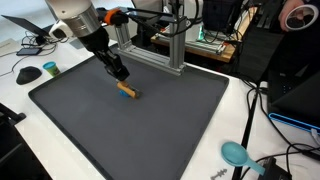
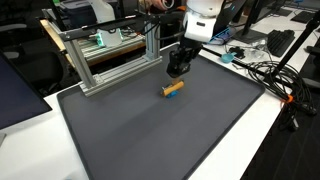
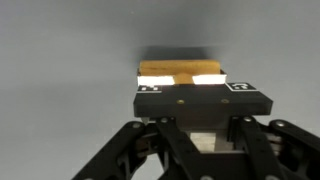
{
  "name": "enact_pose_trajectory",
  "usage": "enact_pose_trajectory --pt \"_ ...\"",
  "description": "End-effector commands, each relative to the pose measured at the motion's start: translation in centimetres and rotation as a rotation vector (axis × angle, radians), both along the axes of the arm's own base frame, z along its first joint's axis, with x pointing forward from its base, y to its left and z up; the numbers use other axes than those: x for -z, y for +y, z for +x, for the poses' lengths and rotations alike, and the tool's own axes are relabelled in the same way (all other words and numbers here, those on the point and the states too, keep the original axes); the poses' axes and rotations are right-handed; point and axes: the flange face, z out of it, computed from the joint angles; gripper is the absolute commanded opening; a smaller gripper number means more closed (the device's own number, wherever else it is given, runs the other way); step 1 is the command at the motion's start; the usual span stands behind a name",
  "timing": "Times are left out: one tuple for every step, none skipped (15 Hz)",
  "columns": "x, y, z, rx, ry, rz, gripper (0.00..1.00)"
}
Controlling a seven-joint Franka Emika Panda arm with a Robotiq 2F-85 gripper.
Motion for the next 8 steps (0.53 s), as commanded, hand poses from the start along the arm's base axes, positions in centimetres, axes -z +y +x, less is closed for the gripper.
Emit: enact_pose_trajectory --pt "3.3 -0.1 -0.3 0.019 0.006 0.045 0.22" --pt "2.6 -0.2 -0.3 0.025 -0.016 0.044 0.22" --pt "2.2 -0.2 -0.2 0.028 -0.033 0.042 0.22" --pt "1.7 -0.2 -0.2 0.028 -0.045 0.040 0.22" --pt "1.4 -0.1 -0.3 0.024 -0.054 0.039 0.22" --pt "1.2 0.0 -0.4 0.021 -0.062 0.038 0.22" --pt "1.1 0.1 -0.4 0.017 -0.066 0.035 0.22" --pt "1.1 0.2 -0.4 0.013 -0.069 0.033 0.22"
